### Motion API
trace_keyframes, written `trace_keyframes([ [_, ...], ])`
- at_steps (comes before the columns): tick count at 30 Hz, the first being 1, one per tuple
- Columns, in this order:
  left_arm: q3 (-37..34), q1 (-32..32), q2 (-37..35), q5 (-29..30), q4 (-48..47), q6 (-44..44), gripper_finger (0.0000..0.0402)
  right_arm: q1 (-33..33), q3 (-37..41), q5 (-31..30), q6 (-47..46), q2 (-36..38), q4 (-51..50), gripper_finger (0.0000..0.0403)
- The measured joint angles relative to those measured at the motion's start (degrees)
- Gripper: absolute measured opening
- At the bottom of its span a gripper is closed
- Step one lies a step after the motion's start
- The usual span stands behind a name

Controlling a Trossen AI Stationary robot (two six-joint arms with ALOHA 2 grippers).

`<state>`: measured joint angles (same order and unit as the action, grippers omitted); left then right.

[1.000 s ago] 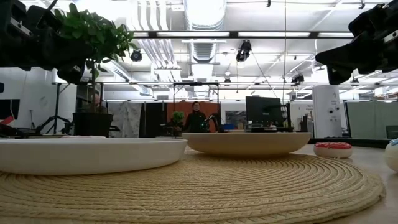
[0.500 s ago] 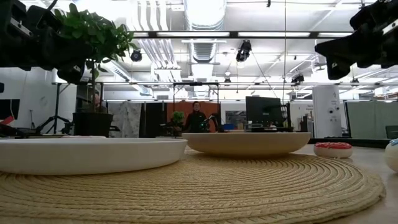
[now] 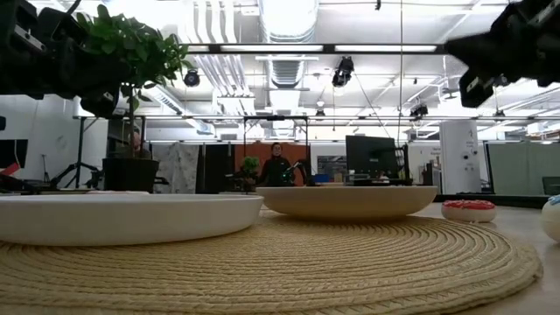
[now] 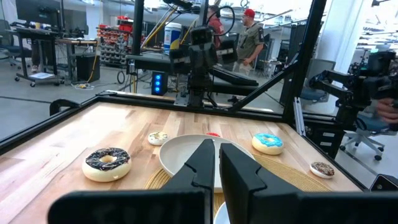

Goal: Pick & Place donuts
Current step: Put the large blue donut on the gray plate

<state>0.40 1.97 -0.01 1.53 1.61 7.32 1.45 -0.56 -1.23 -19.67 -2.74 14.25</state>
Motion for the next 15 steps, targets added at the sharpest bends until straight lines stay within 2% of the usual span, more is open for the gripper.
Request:
trace_keyframes([
  [6, 0.0, 0.0, 0.0, 0.0, 0.0, 0.0, 0.0000, 0.0, 0.0, -1.4, 0.6, 0.0, 11.9, 0.0009],
  [15, 0.0, 0.0, 0.0, 0.0, 0.0, 0.0, 0.0000, 0.0, 0.0, -14.1, 1.2, 0.0, 32.6, 0.0009],
])
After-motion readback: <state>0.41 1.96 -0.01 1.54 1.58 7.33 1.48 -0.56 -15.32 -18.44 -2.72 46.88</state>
